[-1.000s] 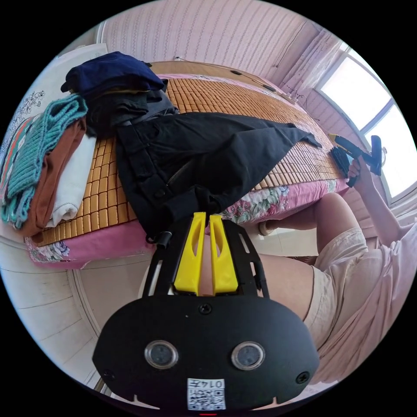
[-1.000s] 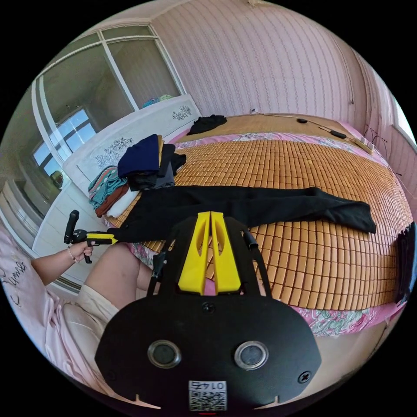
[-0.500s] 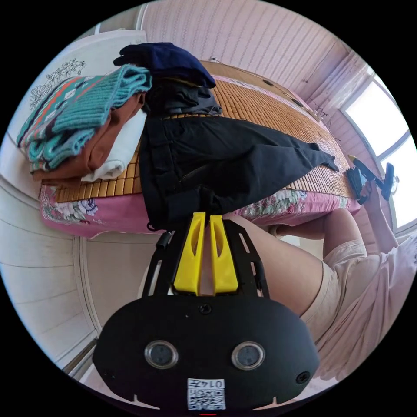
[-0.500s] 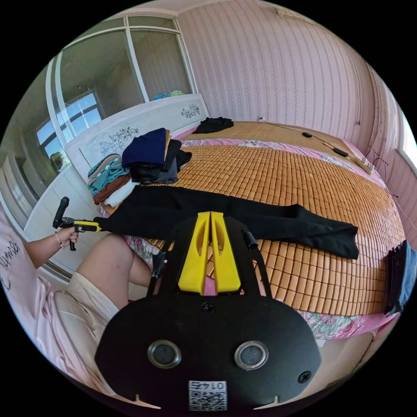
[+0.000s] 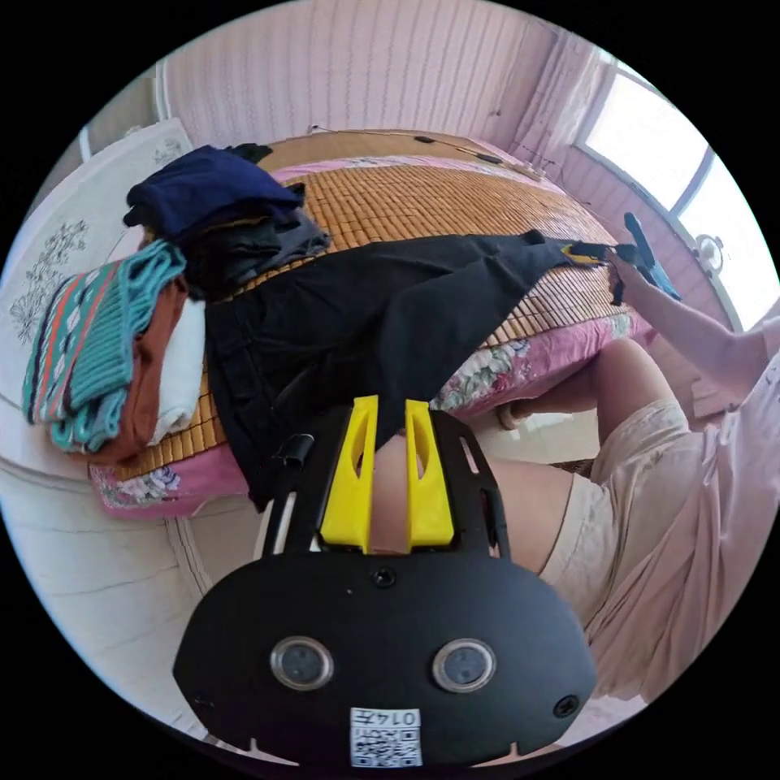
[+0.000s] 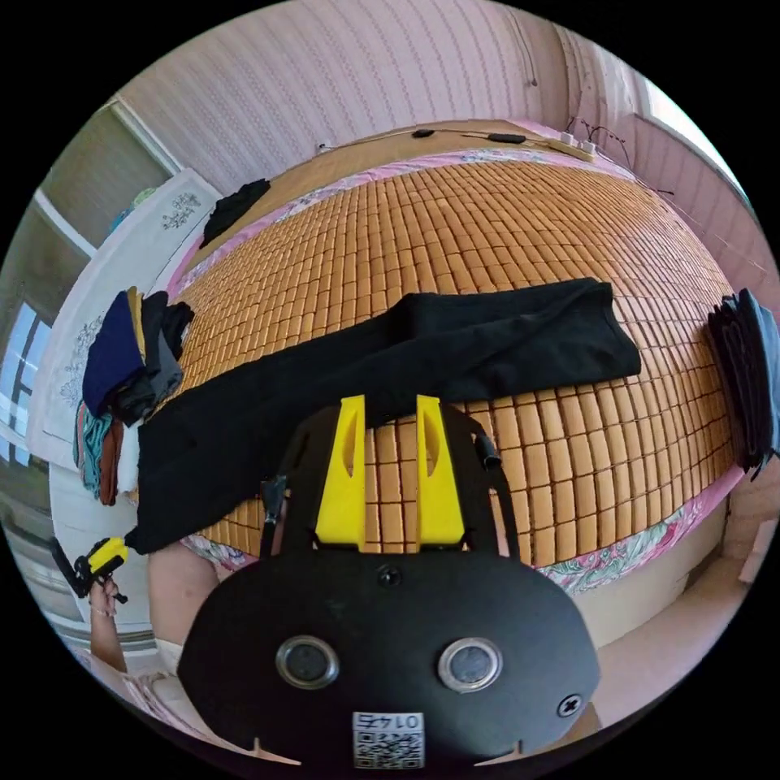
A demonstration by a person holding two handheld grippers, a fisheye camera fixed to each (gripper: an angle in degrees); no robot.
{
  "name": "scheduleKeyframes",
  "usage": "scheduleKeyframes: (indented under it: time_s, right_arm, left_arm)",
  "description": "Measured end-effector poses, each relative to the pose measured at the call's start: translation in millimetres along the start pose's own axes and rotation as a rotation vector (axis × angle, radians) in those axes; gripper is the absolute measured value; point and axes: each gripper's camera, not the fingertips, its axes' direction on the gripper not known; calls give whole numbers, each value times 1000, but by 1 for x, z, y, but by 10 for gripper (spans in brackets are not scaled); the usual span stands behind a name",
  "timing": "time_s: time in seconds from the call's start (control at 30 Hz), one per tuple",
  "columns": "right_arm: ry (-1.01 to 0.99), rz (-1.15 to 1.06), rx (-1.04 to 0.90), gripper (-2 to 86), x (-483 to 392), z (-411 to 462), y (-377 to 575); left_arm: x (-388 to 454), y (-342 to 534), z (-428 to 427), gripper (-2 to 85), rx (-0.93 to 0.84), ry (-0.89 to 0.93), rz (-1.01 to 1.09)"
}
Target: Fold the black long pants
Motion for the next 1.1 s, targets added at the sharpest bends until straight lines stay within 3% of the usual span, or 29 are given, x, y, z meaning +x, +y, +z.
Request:
scheduleKeyframes:
  time_s: [0.17, 0.33, 0.47, 0.6, 0.7, 0.77, 0.93, 1.1]
  right_arm:
    - [-54, 291, 34, 63, 66, 9, -34]
    - [-165, 189, 103, 17, 88, -18, -31]
    - [-106, 98, 295, 11, 99, -92, 45]
    - [-56, 296, 167, 16, 153, -99, 124]
    - [-216, 433, 236, 24, 197, -118, 137]
    - [-140, 446, 236, 31, 208, -127, 132]
    - [16, 480, 143, 67, 238, -131, 125]
    - [-126, 614, 6, 131, 293, -97, 133]
  left_arm:
    - [39, -49, 46, 65, -36, 101, 137]
    - [55, -85, 86, 63, -77, 125, 169]
    - [58, -93, 96, 65, -106, 200, 194]
    - [55, -81, 91, 67, -111, 246, 220]
    - [44, -70, 93, 70, -141, 289, 198]
    - [35, -64, 90, 72, -155, 301, 185]
    - [-22, -33, 55, 75, -66, 279, 9]
    - [-137, 60, 11, 83, 82, 235, -516]
